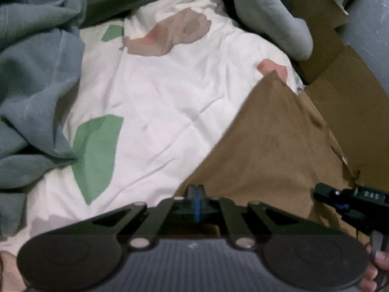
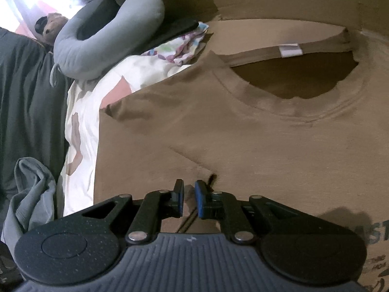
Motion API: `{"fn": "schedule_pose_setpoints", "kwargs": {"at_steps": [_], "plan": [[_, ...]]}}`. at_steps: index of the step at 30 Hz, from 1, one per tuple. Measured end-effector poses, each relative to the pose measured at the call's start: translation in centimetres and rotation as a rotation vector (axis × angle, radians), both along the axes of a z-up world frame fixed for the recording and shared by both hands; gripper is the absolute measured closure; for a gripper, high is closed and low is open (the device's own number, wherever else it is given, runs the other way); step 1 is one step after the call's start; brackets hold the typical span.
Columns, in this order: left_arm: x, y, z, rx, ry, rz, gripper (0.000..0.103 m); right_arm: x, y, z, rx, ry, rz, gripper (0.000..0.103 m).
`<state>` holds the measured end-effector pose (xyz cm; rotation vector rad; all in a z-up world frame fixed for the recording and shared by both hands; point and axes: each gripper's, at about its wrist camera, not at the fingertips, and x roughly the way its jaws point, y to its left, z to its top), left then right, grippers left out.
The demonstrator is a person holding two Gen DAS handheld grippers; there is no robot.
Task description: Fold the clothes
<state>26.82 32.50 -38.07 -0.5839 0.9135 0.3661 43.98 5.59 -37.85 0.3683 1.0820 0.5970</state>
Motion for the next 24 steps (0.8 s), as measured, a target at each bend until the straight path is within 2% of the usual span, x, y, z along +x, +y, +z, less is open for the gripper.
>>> {"fn": "schedule_pose_setpoints", "kwargs": {"at_steps": [4,8,15,20,24], "plan": [[0.1,-0.7,1.4,0.024,-0.039,-0.024,0.097,0.0,-0.4,0.8,0.003,-0.030,-0.003,0.089],[1.9,-1.8,1.7,0.001,-0.069,-0.073,0.097,0.2,0.0,1.1,0.007,-0.038,-0.001,0.089],[5.6,-2.7,0.4,-0.003,-0.063,-0.134,0.097,0.4,1.0,0.5,-0.008,-0.016,0.017,0.089],[7.4,-1.9,-0.5,-0.038,-0.033,-0.105,0.097,0.4,1.0,0.0,-0.008,0.005,0.003,0.089],[8.6,-1.6,-0.3,-0.007,-0.027,-0.079,0.097,0.0,0.8,0.0,0.007,0.020,-0.008,0.089]]}}
